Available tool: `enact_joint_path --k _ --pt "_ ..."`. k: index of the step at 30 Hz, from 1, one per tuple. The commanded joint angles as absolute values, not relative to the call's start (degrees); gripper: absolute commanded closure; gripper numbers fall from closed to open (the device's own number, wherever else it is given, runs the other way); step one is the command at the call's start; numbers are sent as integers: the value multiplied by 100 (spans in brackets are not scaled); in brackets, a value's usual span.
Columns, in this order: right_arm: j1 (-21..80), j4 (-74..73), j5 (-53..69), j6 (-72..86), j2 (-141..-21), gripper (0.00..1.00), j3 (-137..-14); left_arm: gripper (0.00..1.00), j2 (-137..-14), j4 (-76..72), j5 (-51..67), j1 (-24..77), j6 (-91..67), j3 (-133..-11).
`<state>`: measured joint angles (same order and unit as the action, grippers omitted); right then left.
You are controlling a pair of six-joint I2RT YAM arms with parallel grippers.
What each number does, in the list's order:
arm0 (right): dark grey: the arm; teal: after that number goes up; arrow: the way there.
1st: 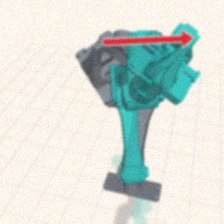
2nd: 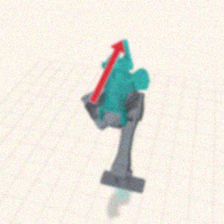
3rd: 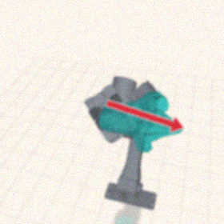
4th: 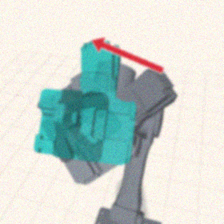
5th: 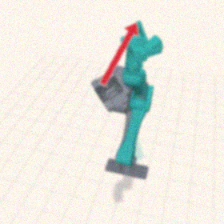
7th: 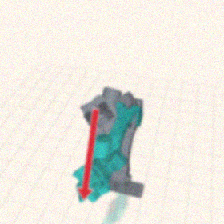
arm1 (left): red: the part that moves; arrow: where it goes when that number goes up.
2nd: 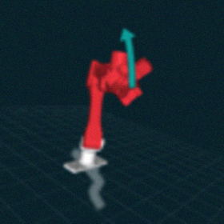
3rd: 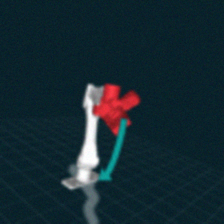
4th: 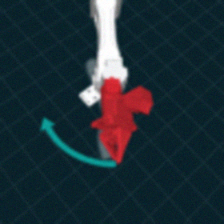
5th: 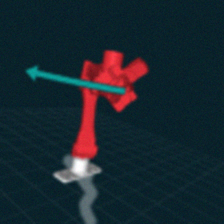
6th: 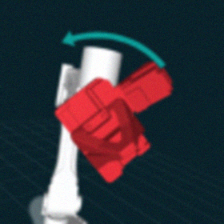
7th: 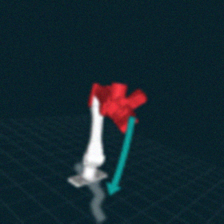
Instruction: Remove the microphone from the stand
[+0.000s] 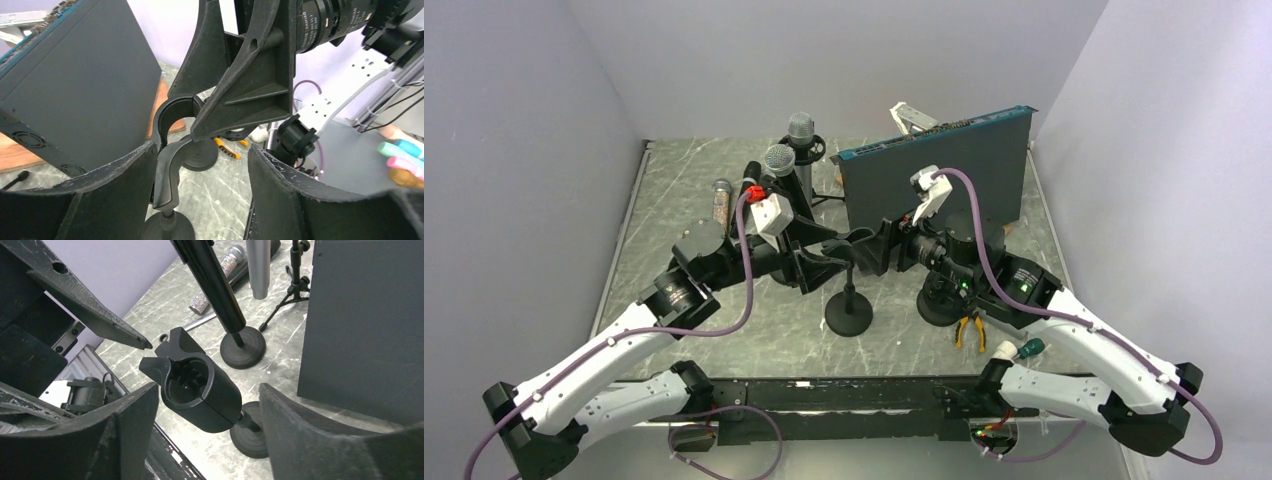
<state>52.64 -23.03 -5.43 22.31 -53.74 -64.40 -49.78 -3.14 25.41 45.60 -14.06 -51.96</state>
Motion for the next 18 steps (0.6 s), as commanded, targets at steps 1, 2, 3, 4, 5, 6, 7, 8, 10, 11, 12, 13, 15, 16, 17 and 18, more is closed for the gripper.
enact_joint_path --k 1,2,3,4,5,6,7,8,10,11,12,13,15,16,17,18 --pt "5243 -2051 -499 2134 -5441 30 -6728 31 -5037 -430 1986 4731 -1012 -5484" --pt "5240 -2050 -501 2128 -5467 33 -6754 33 -5049 -399 1953 4738 -992 -5506" --pt "5237 -2049 -501 2107 -5495 34 -6777 34 -5053 -349 1913 4744 -959 -5516" --pt "5238 -2038 -492 2095 -5517 34 -6795 35 -5048 -330 1878 4739 -932 -5516" --pt "5238 -2025 -484 2089 -5531 34 -6808 37 -5028 -316 1838 4738 -909 -5515" --pt "5238 -2008 -476 2078 -5547 34 -6823 38 -5024 -297 1799 4737 -890 -5511" --pt "5238 -1990 -463 2073 -5566 35 -6835 39 -5019 -278 1753 4738 -876 -5511" --pt "5243 -1979 -451 2060 -5584 35 -6835 41 -5038 -252 1709 4739 -868 -5503" --pt "5240 -1991 -440 2057 -5619 37 -6840 44 -5122 -184 1673 4741 -864 -5501" --pt "5241 -1998 -432 2057 -5623 38 -6827 45 -5173 -137 1685 4742 -870 -5506" --pt "5240 -2001 -423 2063 -5613 39 -6794 47 -5222 -108 1715 4738 -878 -5496" --pt "5240 -2012 -418 2074 -5605 41 -6763 48 -5266 -98 1736 4737 -901 -5470" --pt "5239 -2037 -398 2098 -5578 44 -6676 51 -5321 -103 1734 4740 -937 -5379" --pt "5244 -2053 -387 2119 -5554 46 -6627 52 -5325 -124 1728 4741 -959 -5307" --pt "5236 -2056 -368 2142 -5541 48 -6558 53 -5322 -154 1735 4738 -989 -5260" --pt "5241 -2071 -347 2171 -5524 49 -6495 54 -5311 -180 1751 4738 -1040 -5167"
